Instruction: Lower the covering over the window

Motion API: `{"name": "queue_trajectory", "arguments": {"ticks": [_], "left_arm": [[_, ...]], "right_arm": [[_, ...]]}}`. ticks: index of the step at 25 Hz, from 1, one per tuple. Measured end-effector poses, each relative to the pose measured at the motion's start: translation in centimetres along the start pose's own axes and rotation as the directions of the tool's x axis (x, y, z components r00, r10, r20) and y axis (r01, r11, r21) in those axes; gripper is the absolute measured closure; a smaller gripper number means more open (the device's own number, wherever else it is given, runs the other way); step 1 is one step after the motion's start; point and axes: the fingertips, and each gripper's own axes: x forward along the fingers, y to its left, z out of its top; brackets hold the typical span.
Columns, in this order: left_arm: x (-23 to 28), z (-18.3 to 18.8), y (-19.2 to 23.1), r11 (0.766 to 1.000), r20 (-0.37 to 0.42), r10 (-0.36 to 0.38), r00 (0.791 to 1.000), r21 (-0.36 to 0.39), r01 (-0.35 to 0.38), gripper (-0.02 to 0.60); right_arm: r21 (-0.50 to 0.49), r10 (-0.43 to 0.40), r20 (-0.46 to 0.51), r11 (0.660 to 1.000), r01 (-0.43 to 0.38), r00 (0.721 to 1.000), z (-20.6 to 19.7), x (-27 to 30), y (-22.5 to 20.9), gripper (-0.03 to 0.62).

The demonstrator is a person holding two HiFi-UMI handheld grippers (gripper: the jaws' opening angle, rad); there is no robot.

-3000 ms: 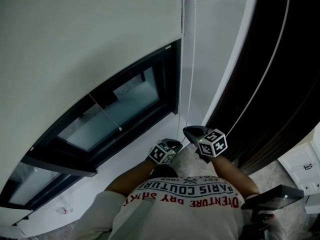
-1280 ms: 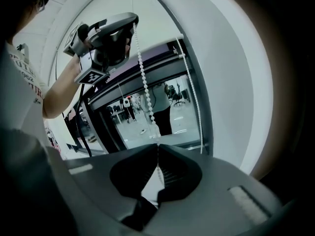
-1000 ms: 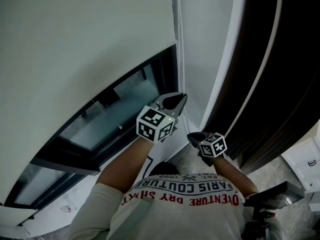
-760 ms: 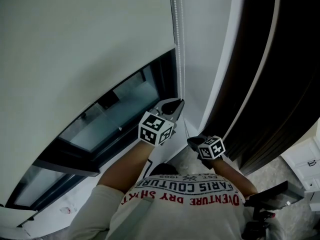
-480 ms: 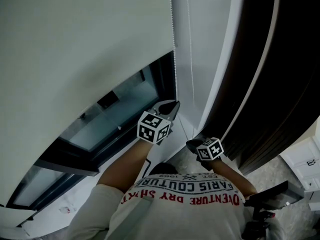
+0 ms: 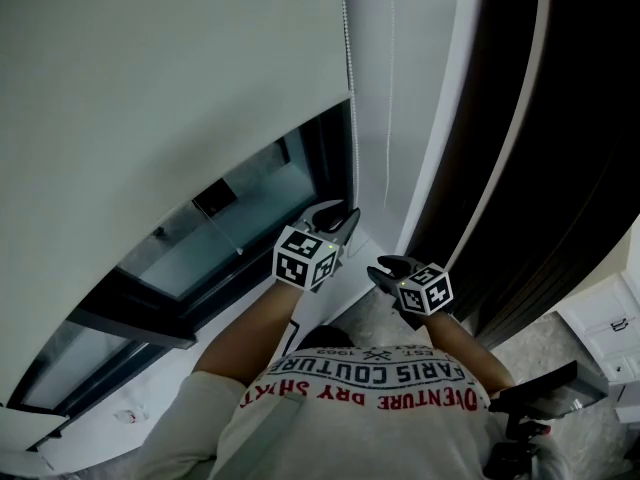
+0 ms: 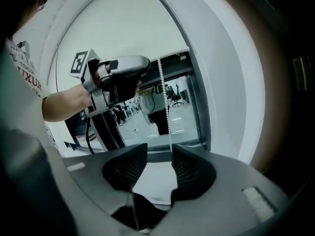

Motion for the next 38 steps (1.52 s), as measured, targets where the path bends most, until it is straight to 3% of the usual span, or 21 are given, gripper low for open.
{"name": "queue_trajectory", "arguments": {"ticks": [5,8,10,12,16,23,38], "left_arm": [[-1.1,-0.9,-0.4,0.999,-0.006,0.001,1.0,-0.054,-0.001,0.479],[-1.7,-1.1,-1.6,0.995,-0.01,-0.035,0.999,-0.092,0.034,0.48],[-2.2,-1.2,-2.8,0.991,-0.014,-0.074,0.997,-0.109,0.072,0.499],[-2.7,-0.6,-3.9,0.986,-0.005,-0.111,0.994,-0.127,0.11,0.578],[-4.4,0.9,-6.6,0.957,0.061,-0.21,0.976,-0.19,0.218,0.578],[-12.1,3.0,-11.0,0.961,0.045,-0.268,0.962,-0.057,0.271,0.578],[-21.7,1.0,-12.4,0.943,0.067,-0.322,0.944,-0.065,0.326,0.578]], "right_arm": [[-0.044,0.023,0.057,0.999,-0.021,0.998,3.0,-0.8,1.5,0.437],[-0.067,0.057,0.094,0.996,-0.051,0.994,5.1,-1.7,2.6,0.441],[-0.082,0.076,0.13,0.994,-0.066,0.989,6.6,-2.8,3.4,0.519],[-0.096,0.084,0.175,0.993,-0.068,0.981,8.7,-4.3,4.1,0.593],[-0.096,0.085,0.231,0.993,-0.064,0.969,11.9,-6.9,6.1,0.595],[-0.102,0.064,0.315,0.994,-0.033,0.947,13.9,-10.6,13.8,0.594],[-0.04,0.013,0.325,0.999,0.0,0.946,9.6,-9.8,22.8,0.594]]}}
